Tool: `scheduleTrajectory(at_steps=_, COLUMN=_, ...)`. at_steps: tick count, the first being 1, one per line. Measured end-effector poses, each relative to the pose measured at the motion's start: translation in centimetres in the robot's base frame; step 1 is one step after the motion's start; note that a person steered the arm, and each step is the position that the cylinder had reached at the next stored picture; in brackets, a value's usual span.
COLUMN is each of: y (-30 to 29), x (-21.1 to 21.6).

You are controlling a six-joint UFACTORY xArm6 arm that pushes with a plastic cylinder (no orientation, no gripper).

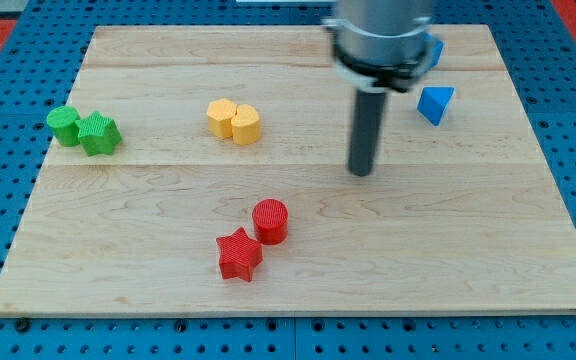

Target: Point at the blue triangle

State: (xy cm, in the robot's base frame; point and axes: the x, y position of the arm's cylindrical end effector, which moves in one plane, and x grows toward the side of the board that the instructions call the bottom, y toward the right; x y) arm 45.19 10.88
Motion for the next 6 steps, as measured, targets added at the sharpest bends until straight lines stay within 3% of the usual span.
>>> scheduleTrajectory(at_steps=1, y=7.2, x=0.0)
scheduleTrajectory(at_steps=2, y=12.2, x=-3.3)
scheduleTrajectory(at_steps=4, y=12.8, x=-8.9)
scheduleTrajectory(at_steps=6, y=-0.9, x=-10.3)
